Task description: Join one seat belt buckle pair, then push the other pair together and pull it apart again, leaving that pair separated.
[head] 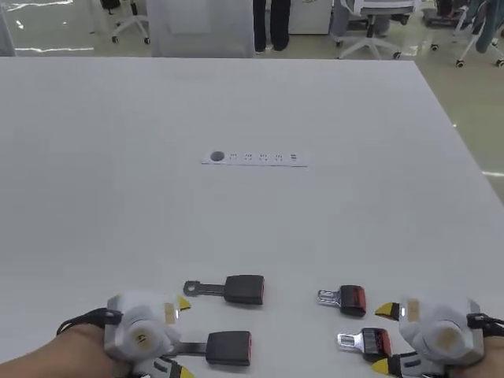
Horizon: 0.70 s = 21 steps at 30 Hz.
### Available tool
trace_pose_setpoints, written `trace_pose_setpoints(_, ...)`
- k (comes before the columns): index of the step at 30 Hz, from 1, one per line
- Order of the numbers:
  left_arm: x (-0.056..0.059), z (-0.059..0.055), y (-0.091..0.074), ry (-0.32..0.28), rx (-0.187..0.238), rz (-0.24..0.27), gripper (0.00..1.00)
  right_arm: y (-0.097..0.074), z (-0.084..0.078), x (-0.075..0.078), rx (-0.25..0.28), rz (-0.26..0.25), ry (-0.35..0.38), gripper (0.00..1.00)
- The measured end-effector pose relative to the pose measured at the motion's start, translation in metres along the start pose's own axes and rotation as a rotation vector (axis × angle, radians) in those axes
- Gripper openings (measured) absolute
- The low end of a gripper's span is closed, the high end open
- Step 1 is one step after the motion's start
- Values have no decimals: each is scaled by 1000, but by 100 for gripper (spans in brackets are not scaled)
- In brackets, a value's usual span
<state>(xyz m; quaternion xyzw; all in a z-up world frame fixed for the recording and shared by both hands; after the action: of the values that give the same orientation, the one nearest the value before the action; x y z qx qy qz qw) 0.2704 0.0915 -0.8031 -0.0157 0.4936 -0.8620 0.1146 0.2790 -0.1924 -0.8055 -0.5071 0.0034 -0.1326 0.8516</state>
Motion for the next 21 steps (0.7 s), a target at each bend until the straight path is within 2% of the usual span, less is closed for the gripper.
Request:
trace_pose_setpoints(6, 1, 4, 16, 43, -17, -4, 60, 10, -10, -2, -32, 32, -6, 47)
trace_pose_setpoints(8, 4, 7, 24, 49, -20, -27, 58, 13, -13, -4, -44, 48, -16, 46)
trace_pose_setpoints(14, 7, 17, 39, 62, -19, -39, 52, 20, -21, 0, -66, 54, -21, 45)
trace_pose_setpoints(15, 8, 19, 41, 84, -30, -40, 52, 20, -22, 0, -70, 56, -20, 45)
trace_pose_setpoints(18, 9, 17, 48, 102, -47, -45, 50, 23, -26, 2, -82, 58, -24, 45)
trace_pose_setpoints(21, 5, 17, 50, 115, -63, -43, 45, 25, -31, 1, -94, 80, -11, 44)
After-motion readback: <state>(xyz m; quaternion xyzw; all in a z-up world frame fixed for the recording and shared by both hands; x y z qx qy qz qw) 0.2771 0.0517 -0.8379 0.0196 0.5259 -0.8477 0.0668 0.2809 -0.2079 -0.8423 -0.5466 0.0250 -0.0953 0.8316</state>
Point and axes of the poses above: the centre of the closed fingertips' face, and the gripper's own axes: y roughly forward along the fingers, x roughly to its right, z roughly out of its top, the point moved 1 cm from there along -y, roughly backward along the fingers, and after that the axes turned 1 degree about -z, right-handed, at the moved point
